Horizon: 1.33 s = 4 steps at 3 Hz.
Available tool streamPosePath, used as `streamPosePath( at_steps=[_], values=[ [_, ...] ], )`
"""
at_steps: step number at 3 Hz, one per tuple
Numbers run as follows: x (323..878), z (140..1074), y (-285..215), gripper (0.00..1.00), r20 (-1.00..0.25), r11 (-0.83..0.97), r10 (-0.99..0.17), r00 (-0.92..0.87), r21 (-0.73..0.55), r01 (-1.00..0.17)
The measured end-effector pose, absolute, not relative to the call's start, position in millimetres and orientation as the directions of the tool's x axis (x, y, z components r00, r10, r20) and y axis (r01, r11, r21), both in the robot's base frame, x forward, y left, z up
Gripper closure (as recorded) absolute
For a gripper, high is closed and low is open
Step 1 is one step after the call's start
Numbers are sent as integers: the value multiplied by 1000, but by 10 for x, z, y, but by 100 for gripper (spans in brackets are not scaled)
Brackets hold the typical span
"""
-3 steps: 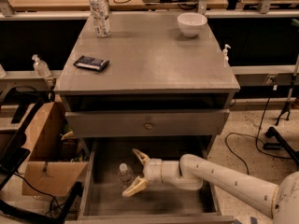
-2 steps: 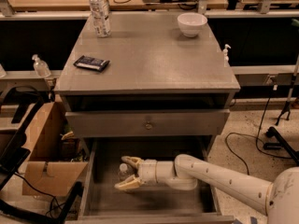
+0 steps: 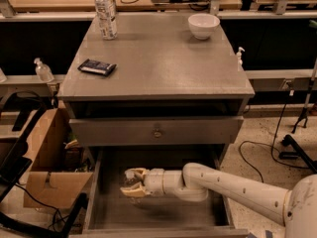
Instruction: Pick water bottle from middle drawer and place on counter
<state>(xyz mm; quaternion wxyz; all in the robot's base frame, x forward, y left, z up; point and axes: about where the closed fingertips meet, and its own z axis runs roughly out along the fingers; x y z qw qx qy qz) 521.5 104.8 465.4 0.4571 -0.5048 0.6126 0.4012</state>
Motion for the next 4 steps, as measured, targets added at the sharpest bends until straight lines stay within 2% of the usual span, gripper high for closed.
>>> streamPosePath(
  at_steps=[1,3,4],
  values=[
    [5191,5094,800,99,-967,193,-226,-117,73,-978],
    [5680,7207,-274,100,-981,192,-92,-171,151,-970],
    [5770,8097,-478,100,-982,153,-89,-164,149,-977]
  ],
)
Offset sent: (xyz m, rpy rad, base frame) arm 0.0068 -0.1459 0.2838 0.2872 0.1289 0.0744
